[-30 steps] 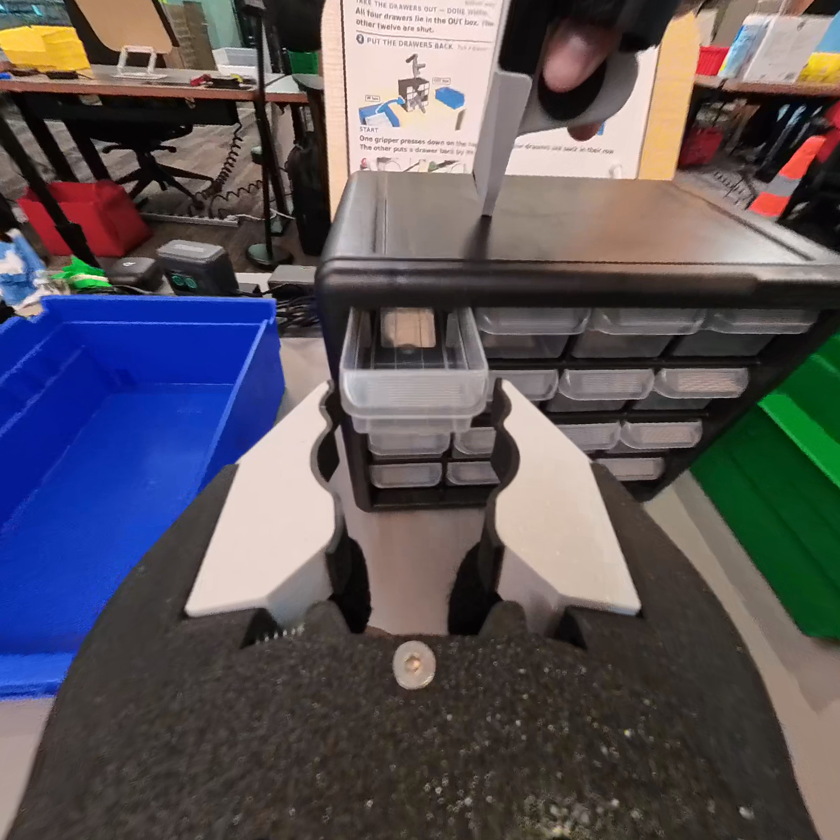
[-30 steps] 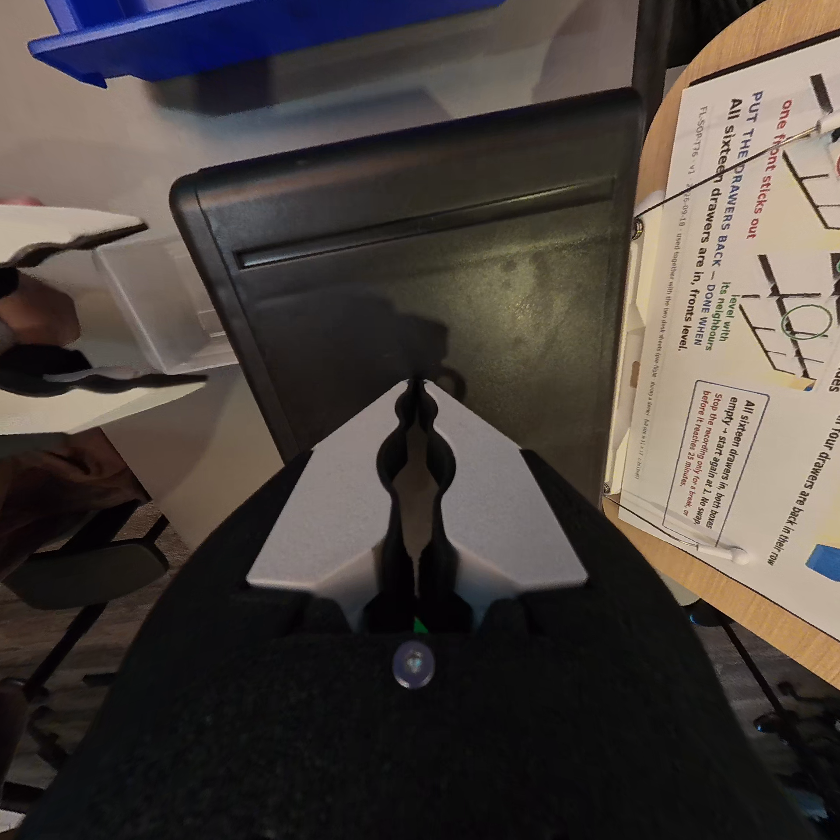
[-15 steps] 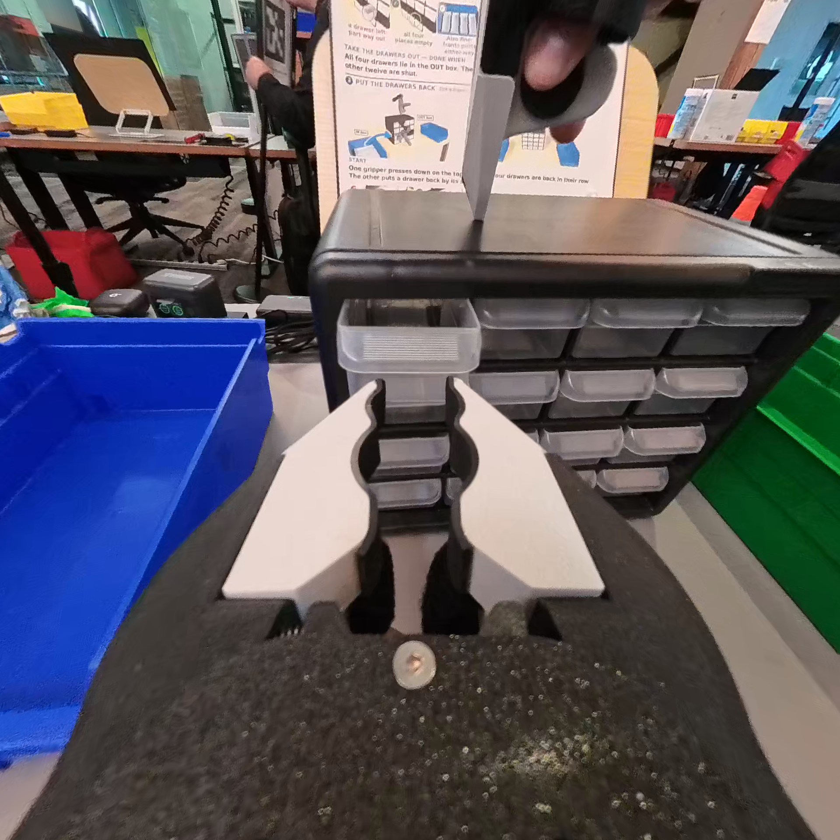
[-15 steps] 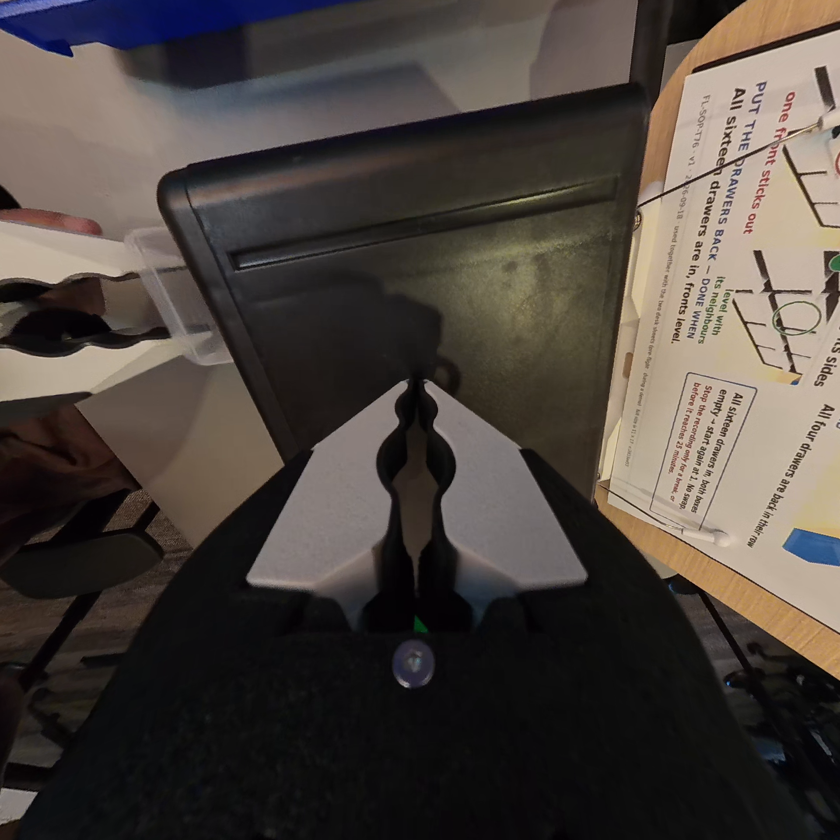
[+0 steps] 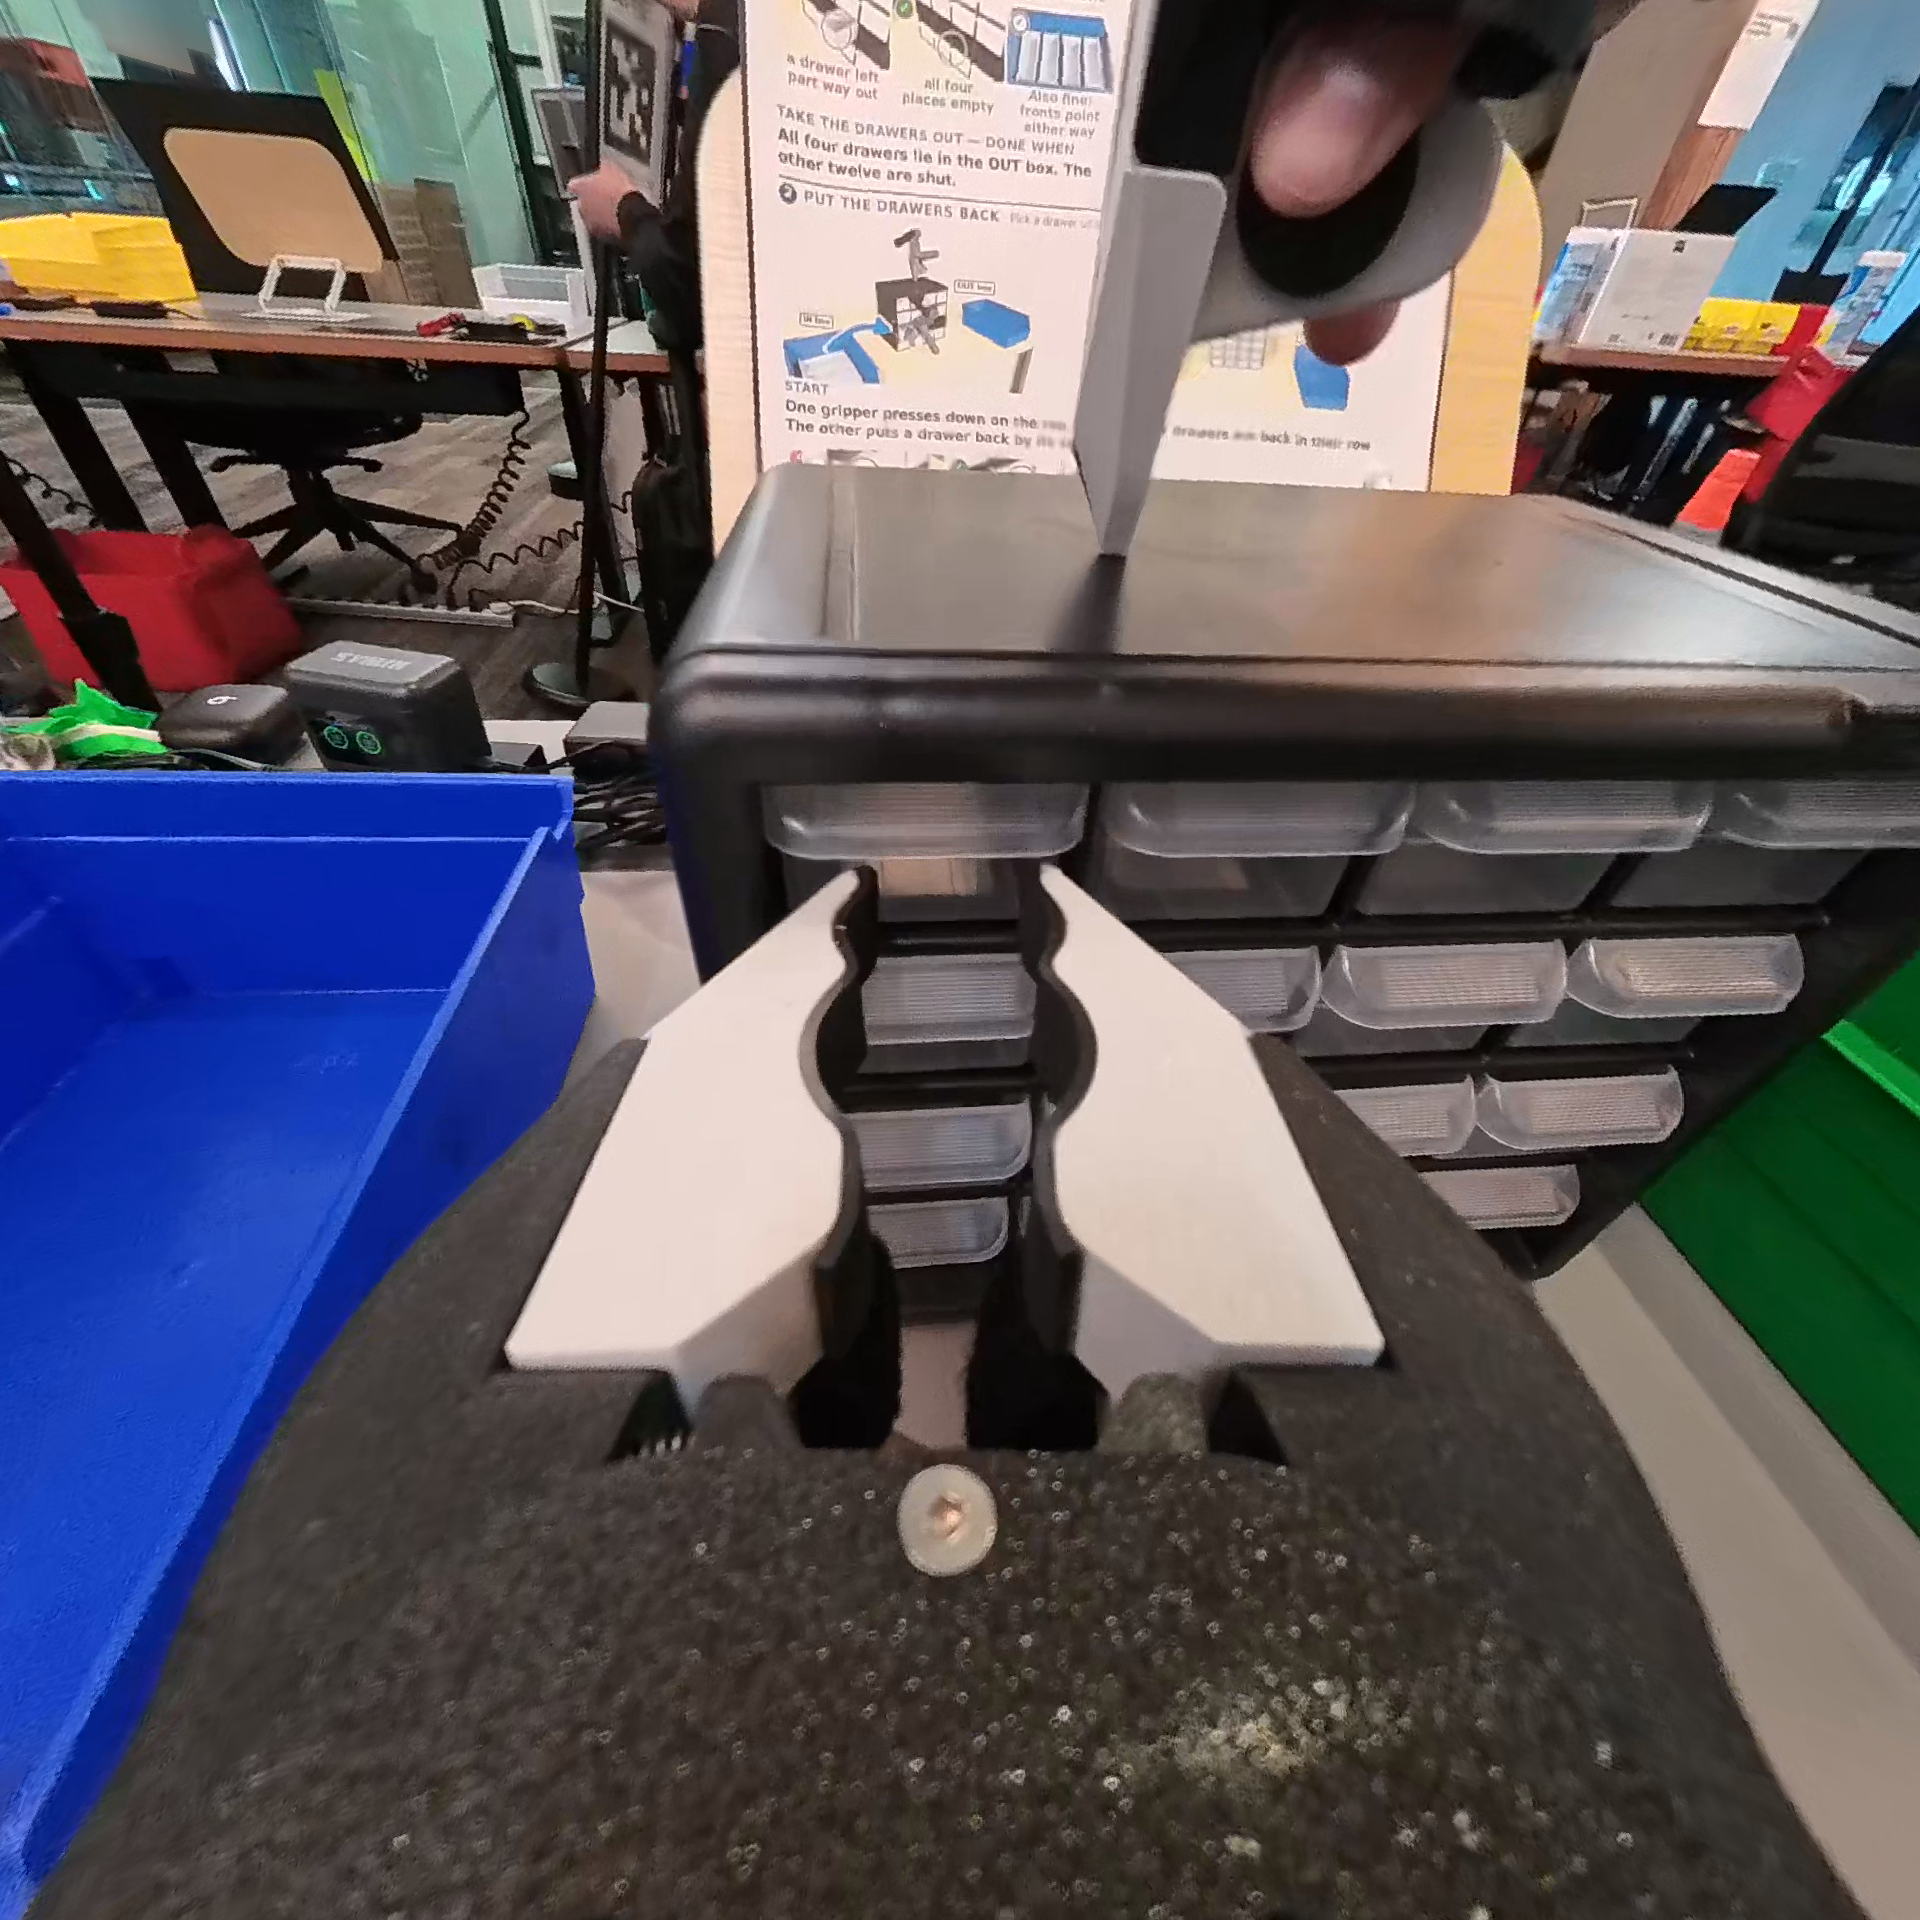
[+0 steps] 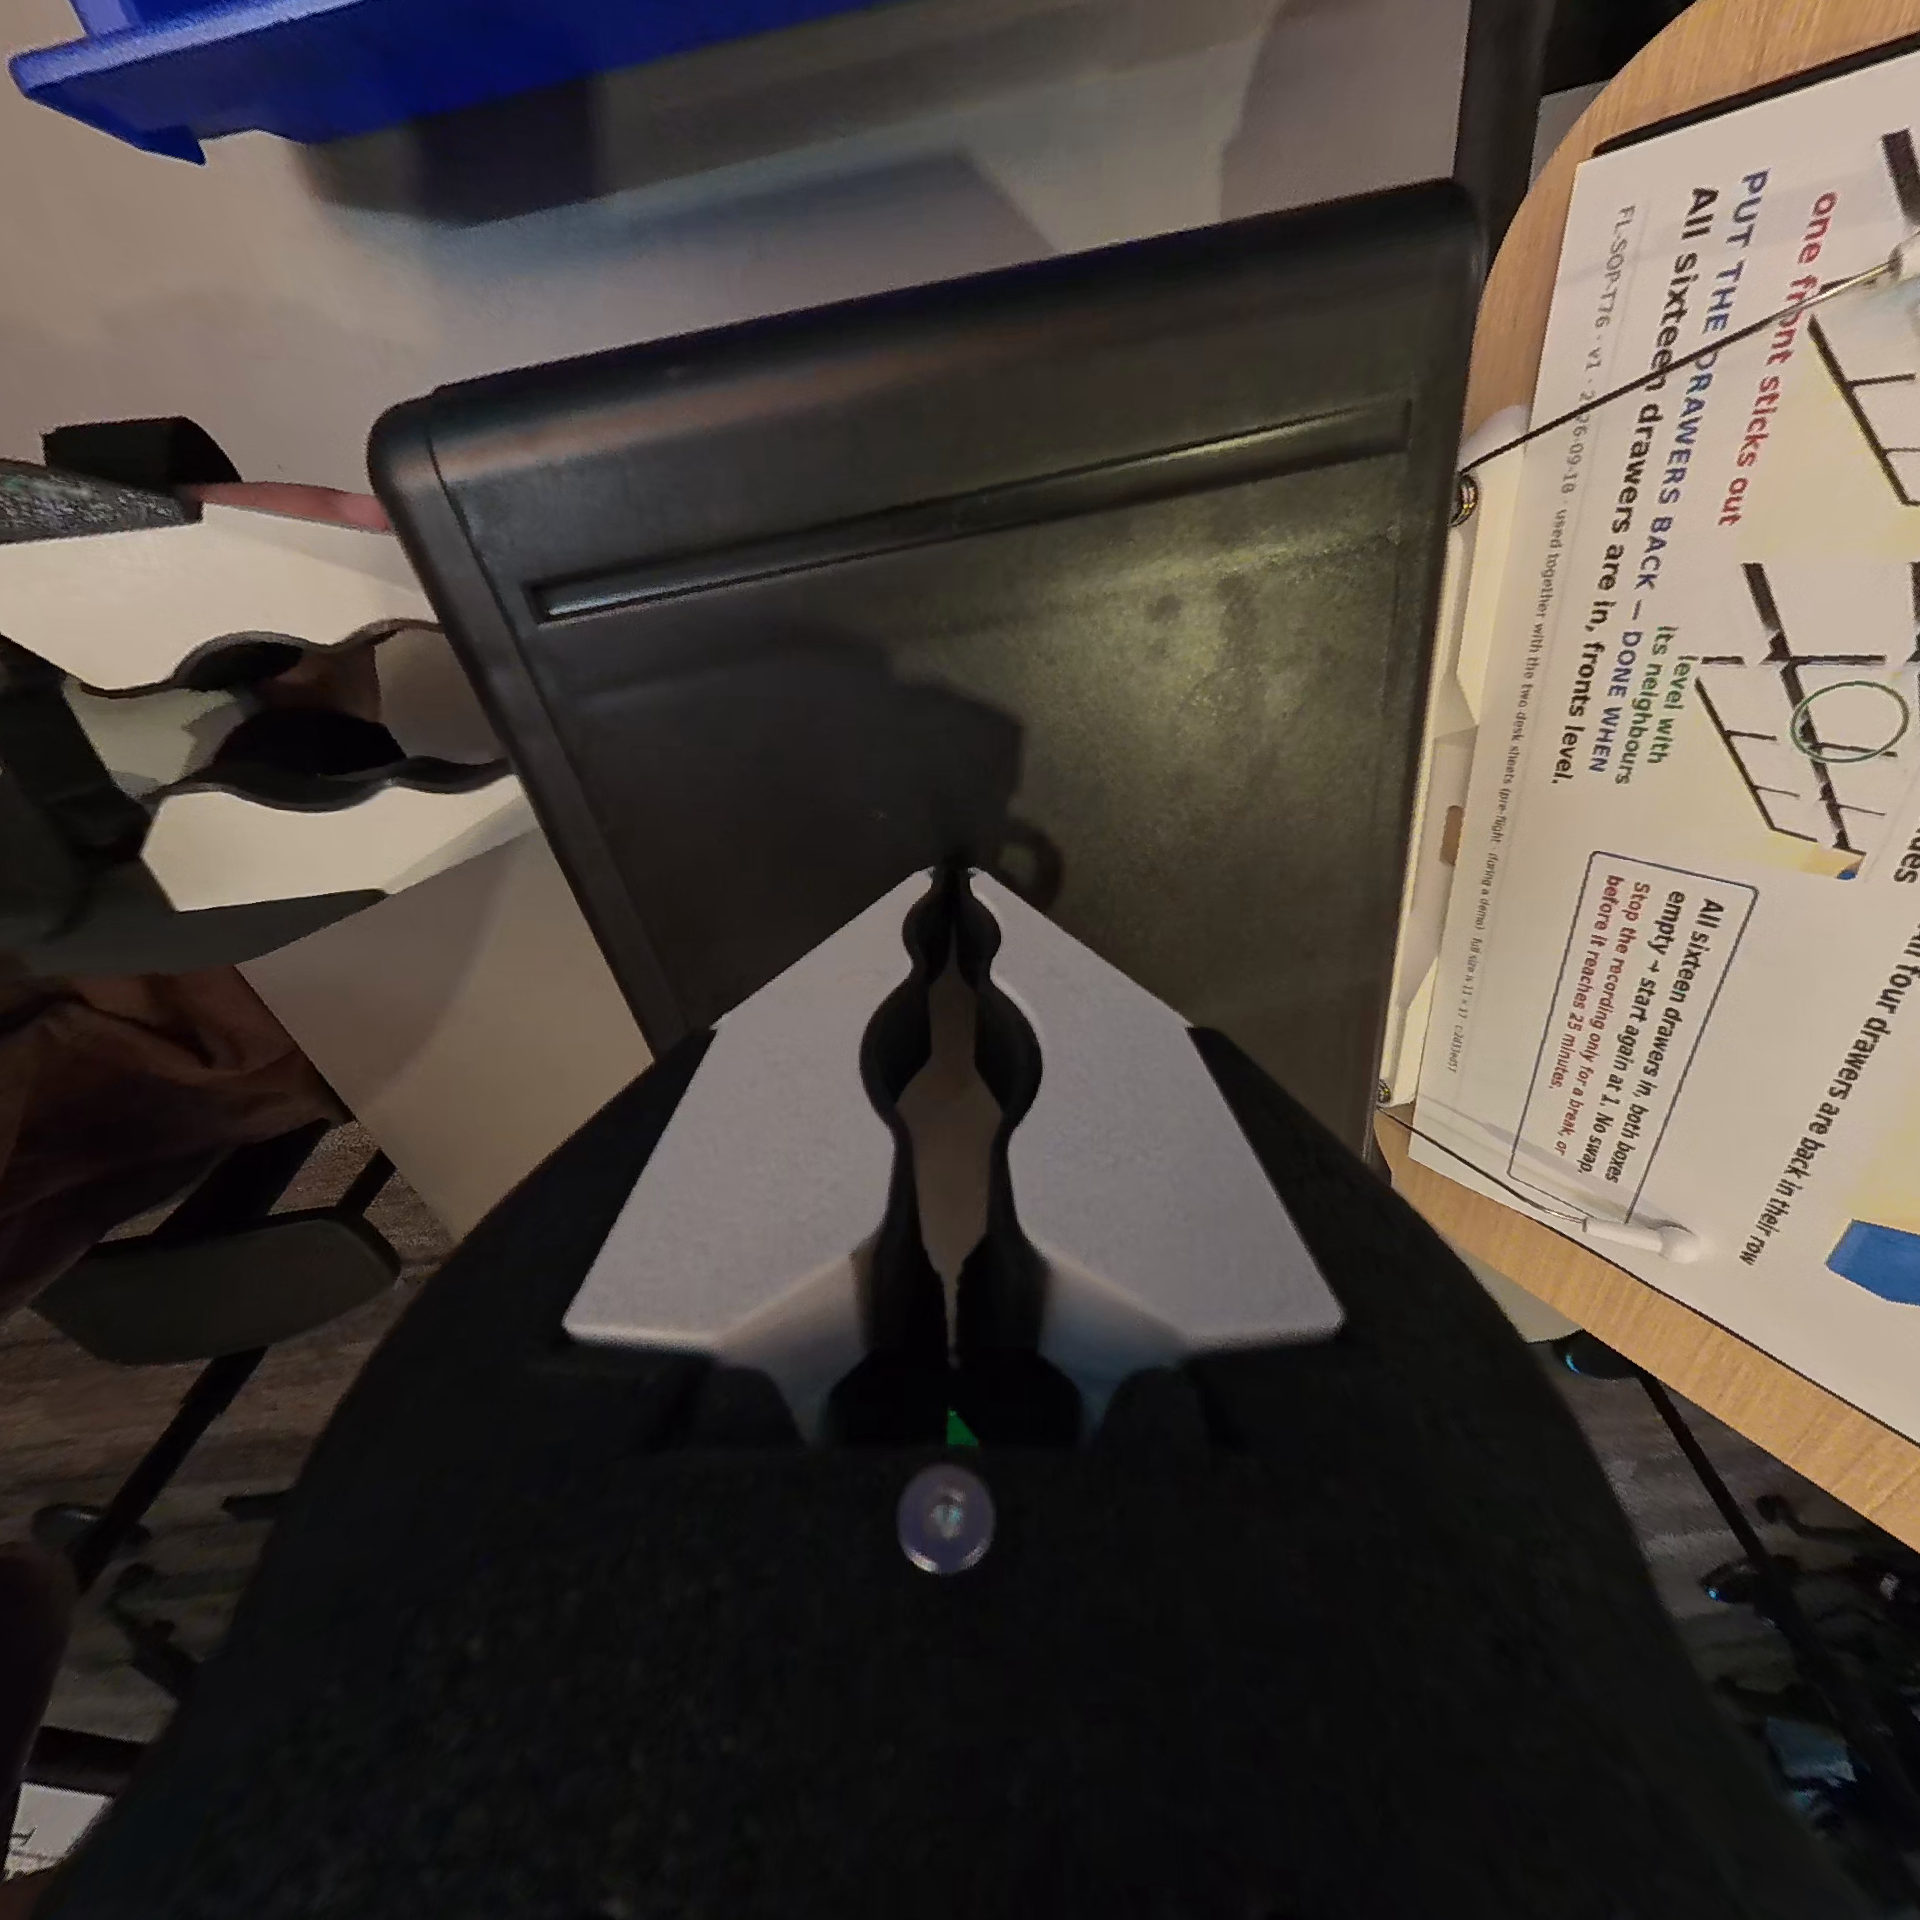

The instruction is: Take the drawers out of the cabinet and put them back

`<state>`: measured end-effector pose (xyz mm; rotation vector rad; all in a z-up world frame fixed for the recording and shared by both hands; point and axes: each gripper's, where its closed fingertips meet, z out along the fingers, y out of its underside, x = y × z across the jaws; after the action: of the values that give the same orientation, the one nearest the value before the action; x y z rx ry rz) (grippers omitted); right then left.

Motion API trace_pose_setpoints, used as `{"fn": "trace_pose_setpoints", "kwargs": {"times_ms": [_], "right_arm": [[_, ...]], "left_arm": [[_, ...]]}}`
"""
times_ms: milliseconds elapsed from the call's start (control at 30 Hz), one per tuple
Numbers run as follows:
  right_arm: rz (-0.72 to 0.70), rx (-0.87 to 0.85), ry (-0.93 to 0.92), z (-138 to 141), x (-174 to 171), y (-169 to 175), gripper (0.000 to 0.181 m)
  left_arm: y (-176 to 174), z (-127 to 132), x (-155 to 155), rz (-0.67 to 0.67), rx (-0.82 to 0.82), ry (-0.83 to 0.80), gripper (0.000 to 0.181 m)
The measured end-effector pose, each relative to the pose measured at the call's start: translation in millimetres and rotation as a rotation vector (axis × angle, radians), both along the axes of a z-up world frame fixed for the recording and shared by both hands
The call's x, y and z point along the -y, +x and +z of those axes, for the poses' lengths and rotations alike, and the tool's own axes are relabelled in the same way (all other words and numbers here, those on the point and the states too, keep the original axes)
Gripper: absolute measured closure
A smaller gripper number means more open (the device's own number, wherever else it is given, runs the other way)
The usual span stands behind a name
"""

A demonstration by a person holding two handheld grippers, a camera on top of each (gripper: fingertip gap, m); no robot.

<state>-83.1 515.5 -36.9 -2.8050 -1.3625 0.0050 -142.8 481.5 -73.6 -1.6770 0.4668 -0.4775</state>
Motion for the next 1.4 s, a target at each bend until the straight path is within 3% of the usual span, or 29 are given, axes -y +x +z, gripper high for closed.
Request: {"fn": "trace_pose_setpoints", "kwargs": {"times_ms": [200, 333, 433, 500, 567, 733, 833, 933, 1067, 1200, 1267, 1400], "right_arm": [[-0.009, -0.009, 0.006, 0, 0, 0, 0.181], [-0.01, 0.008, 0.023, 0, 0, 0, 0.181], [-0.014, 0.038, 0.05, 1, 0, 0, 0.181], [-0.001, 0.069, 0.106, 1, -3, 1, 0.181], [0.012, 0.099, 0.183, 2, -4, 1, 0.181], [-0.016, 0.104, 0.437, 11, 5, 5, 0.181], [-0.132, -0.014, 0.664, 31, 39, -1, 0.18], [-0.293, -0.136, 0.914, 33, 104, 1, 0.171], [-0.521, -0.375, 1.081, -35, 208, -15, 0.154], [-0.699, -0.464, 1.289, -85, 285, -20, 0.152], [-0.706, -0.451, 1.345, -92, 306, -17, 0.15], [-0.727, -0.492, 1.391, -74, 312, 1, 0.153]], "left_arm": [[-2, -9, 11, -0.035, -0.02, -0.029, 0.151], [-7, -3, 37, -0.165, -0.014, -0.059, 0.15], [-36, 14, 39, -0.152, -0.062, -0.019, 0.15], [-55, 36, 37, -0.131, 0.061, -0.078, 0.151], [-62, 52, 49, -0.213, 0.152, -0.151, 0.15], [-114, 54, 64, -0.208, 0.028, -0.08, 0.148], [-148, 38, 79, -0.241, -0.013, -0.094, 0.147], [-184, 10, 90, -0.224, -0.049, -0.12, 0.147], [-220, -30, 110, -0.203, -0.03, -0.221, 0.147], [-234, -40, 121, -0.169, -0.002, -0.22, 0.147], [-229, -40, 119, -0.164, -0.016, -0.166, 0.148], [-208, -57, 110, -0.187, -0.095, -0.15, 0.148]]}}
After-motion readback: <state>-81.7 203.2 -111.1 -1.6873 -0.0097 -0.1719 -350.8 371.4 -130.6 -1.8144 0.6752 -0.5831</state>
